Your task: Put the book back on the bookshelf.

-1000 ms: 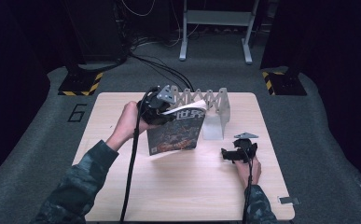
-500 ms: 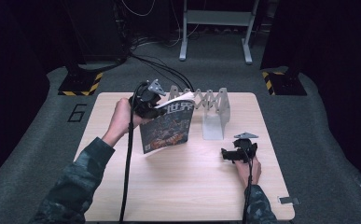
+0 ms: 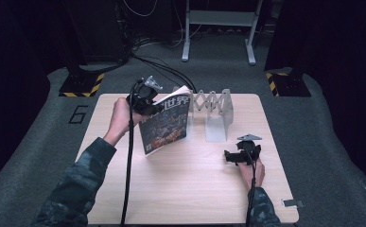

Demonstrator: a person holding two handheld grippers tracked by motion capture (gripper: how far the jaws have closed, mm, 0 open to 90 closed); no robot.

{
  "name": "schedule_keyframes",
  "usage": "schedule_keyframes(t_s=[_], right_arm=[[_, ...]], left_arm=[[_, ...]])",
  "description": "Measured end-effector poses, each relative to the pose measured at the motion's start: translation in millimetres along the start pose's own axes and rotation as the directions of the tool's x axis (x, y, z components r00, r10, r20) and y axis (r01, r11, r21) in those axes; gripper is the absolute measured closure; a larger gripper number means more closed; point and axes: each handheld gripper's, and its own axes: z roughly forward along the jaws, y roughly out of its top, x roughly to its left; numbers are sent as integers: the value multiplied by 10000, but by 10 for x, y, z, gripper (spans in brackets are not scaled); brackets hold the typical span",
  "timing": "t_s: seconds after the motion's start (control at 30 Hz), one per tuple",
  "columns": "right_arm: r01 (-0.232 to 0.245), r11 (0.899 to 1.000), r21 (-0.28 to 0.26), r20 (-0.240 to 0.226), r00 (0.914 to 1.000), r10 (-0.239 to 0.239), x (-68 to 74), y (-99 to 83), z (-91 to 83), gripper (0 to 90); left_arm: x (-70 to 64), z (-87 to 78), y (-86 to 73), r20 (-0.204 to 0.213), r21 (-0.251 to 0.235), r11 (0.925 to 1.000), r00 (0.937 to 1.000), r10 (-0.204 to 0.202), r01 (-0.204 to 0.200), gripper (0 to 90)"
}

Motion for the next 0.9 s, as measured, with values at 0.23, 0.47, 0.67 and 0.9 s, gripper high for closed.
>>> schedule_keyframes(t_s=[0.23, 0.47, 0.67, 0.9], right_arm=[[0, 10000, -2, -1, 10000, 0, 0, 0, 0, 11], [0, 10000, -4, -14, 10000, 0, -1, 0, 0, 12], [-15, 10000, -62, -37, 10000, 15, -2, -2, 1, 12], [-106, 9999, -69, -53, 9999, 106, 4, -1, 0, 13]], left_arm=[[85, 69, 53, -225, -229, 9983, 9982, -549, 544, 819], [139, 147, 97, -152, -186, 9958, 9959, -896, 893, 819], [152, 242, 185, -317, -206, 9899, 9895, -1410, 1404, 819], [165, 369, 294, -461, -190, 9841, 9831, -1773, 1766, 819]])
